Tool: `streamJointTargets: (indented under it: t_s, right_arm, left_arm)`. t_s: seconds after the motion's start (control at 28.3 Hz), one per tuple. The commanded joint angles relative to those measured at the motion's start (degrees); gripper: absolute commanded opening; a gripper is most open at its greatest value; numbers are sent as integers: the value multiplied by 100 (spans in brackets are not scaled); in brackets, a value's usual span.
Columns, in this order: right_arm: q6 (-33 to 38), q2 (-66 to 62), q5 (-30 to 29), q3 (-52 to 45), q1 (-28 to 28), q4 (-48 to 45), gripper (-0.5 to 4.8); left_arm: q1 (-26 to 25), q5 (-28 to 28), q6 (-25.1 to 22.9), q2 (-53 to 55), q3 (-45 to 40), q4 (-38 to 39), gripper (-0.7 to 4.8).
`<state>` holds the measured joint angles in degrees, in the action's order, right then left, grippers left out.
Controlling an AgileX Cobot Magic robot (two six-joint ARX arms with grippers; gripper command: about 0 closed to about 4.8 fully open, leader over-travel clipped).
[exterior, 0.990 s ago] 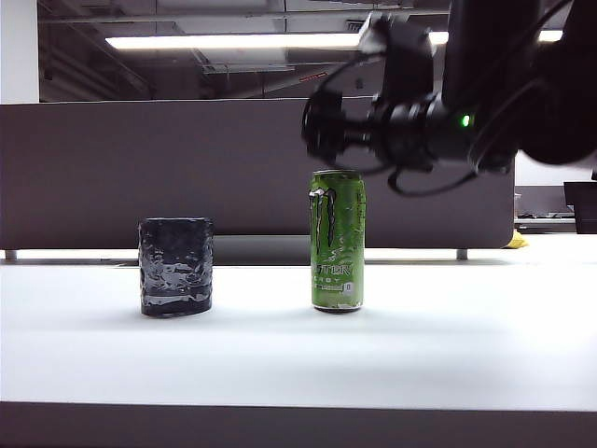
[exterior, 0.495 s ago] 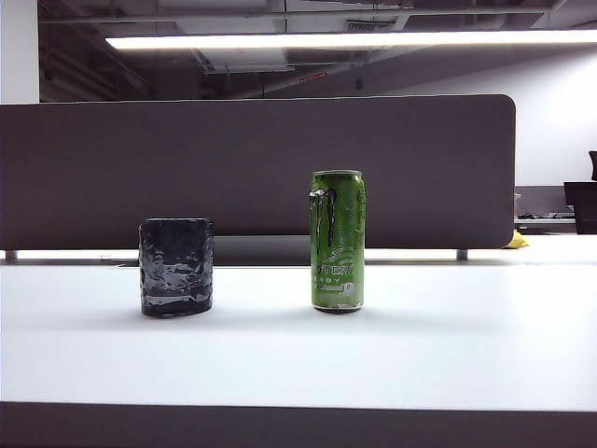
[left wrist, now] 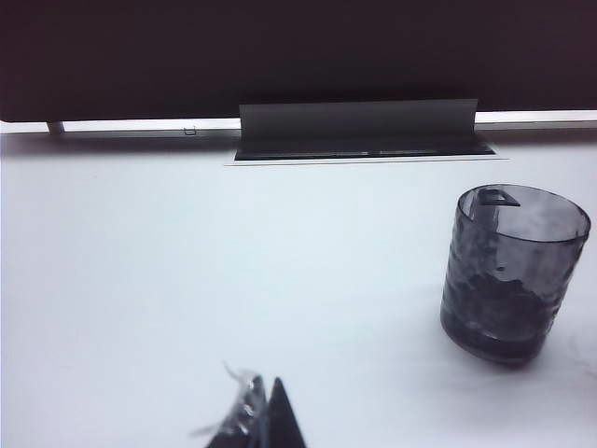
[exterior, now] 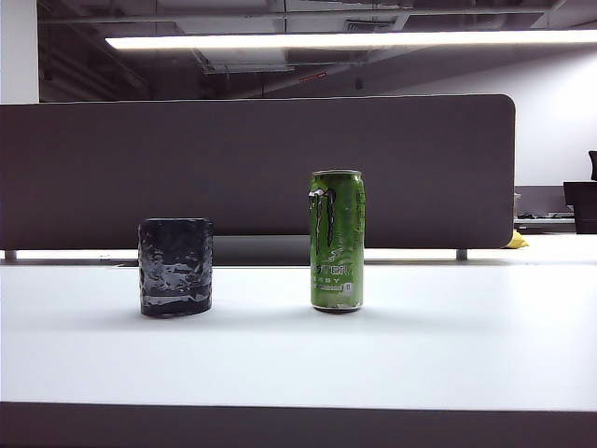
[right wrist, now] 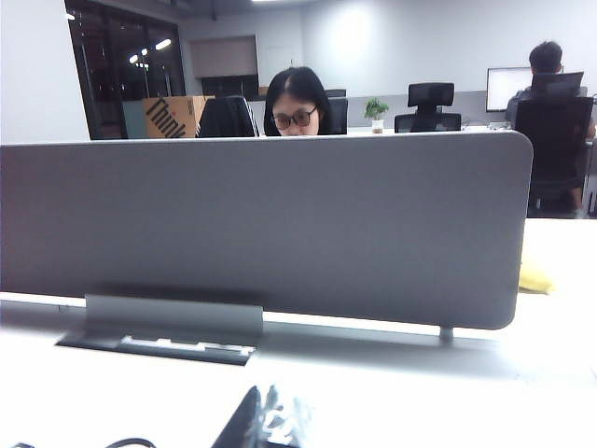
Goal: Pick up the metal can, pour some water into the cup, then place the can back on the table.
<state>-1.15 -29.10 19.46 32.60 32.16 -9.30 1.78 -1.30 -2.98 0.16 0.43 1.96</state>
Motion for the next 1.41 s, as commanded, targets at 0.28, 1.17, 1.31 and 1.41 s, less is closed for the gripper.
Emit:
streamJointTargets:
  t_s: [0.28,1.17,1.31,1.41]
  right_arm:
    - [-4,529,-7,17,9,221,0]
    - [-22,586,-1917,-758,-2004,1056,0]
    - [212,876,-1917,-1329,-2411,774,0]
    - [221,1252,-1904,-1733,-2544,592,0]
  left_arm:
    - [-13,0,0,7,7,-74,-5]
    - [-11,2,0,7,7,-74,-5]
    - [-11,2,0,7,7,-74,-5]
    - [-13,0,0,7,7,-74,-5]
